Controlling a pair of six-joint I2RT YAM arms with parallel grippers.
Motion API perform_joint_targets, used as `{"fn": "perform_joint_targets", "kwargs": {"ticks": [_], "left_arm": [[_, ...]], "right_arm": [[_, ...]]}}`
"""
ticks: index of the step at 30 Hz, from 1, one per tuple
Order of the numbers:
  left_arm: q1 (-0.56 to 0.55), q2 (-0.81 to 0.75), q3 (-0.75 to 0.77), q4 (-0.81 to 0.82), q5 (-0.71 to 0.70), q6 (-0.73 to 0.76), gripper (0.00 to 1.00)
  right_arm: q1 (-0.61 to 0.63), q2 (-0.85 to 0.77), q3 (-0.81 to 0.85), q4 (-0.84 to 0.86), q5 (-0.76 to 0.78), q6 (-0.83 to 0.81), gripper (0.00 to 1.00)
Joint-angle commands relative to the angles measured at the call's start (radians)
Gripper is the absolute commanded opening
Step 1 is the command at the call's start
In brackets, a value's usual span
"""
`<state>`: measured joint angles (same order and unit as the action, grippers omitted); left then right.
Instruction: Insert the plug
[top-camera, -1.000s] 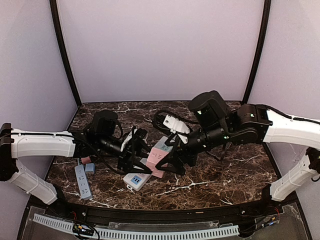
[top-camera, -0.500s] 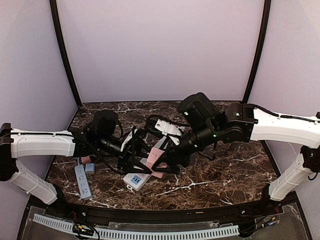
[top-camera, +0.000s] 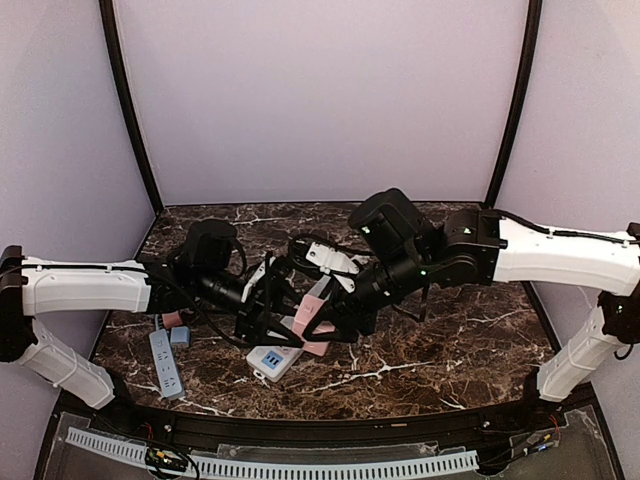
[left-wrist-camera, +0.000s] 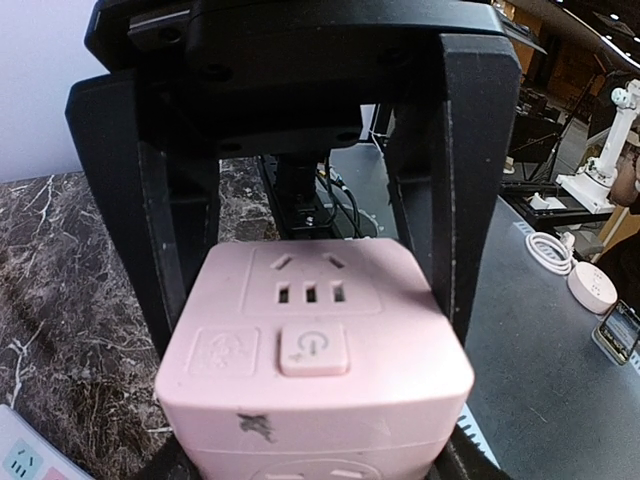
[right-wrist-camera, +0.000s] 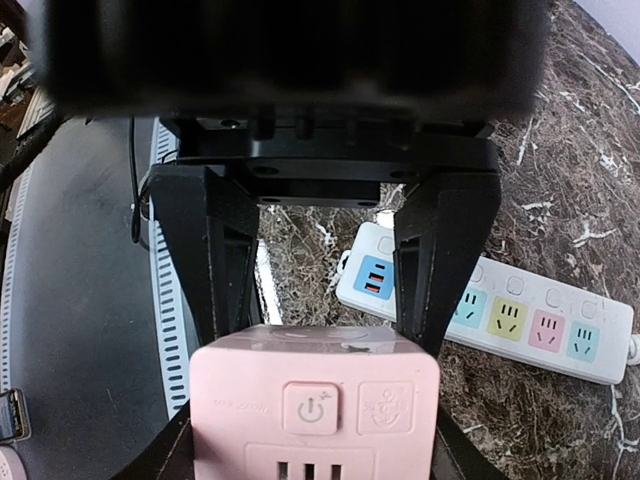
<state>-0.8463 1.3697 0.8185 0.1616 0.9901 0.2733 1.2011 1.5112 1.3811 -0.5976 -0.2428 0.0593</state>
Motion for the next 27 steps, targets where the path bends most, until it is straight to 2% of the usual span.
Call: {"fn": "perform_joint_targets", "kwargs": {"ticks": [1,2,3,5,8,11,19,21,22,27], "left_arm": [[0.003,-0.018,-0.017,0.063,-0.033,-0.003,0.66],[0.004,-0.032,-0.03,0.098,-0.043,-0.015,0.73],[0.003,-0.039,-0.058,0.111,-0.061,-0.016,0.92],[0.003,-0.064,-0.097,0.151,-0.089,-0.021,0.98],[0.003,-0.101,-0.144,0.197,-0.143,-0.041,0.99],[0.004,-0.142,-0.208,0.273,-0.268,-0.066,0.99],[0.009,-0.165,-0.31,0.463,-0.802,-0.243,0.99],[0.009,-0.137,-0.323,0.516,-0.982,-0.35,0.99],[0.009,-0.101,-0.331,0.542,-1.159,-0.432,0.99],[0.009,-0.07,-0.371,0.56,-1.337,-0.528,0.99]], "right_arm": [[-0.005,0.003,-0.028,0.055,0.024,0.036,0.36],[-0.007,-0.004,-0.037,0.058,0.042,0.044,0.35],[-0.012,-0.012,-0.048,0.062,0.06,0.052,0.34],[-0.031,-0.033,-0.074,0.076,0.082,0.071,0.3],[-0.076,-0.057,-0.108,0.097,0.108,0.094,0.25],[-0.119,-0.054,-0.122,0.102,0.133,0.092,0.22],[-0.241,0.058,-0.073,0.144,0.099,-0.036,0.16],[-0.257,0.109,-0.034,0.143,0.084,-0.064,0.15],[-0.275,0.175,0.026,0.135,0.071,-0.103,0.14],[-0.327,0.297,0.143,0.106,0.04,-0.152,0.04]]}}
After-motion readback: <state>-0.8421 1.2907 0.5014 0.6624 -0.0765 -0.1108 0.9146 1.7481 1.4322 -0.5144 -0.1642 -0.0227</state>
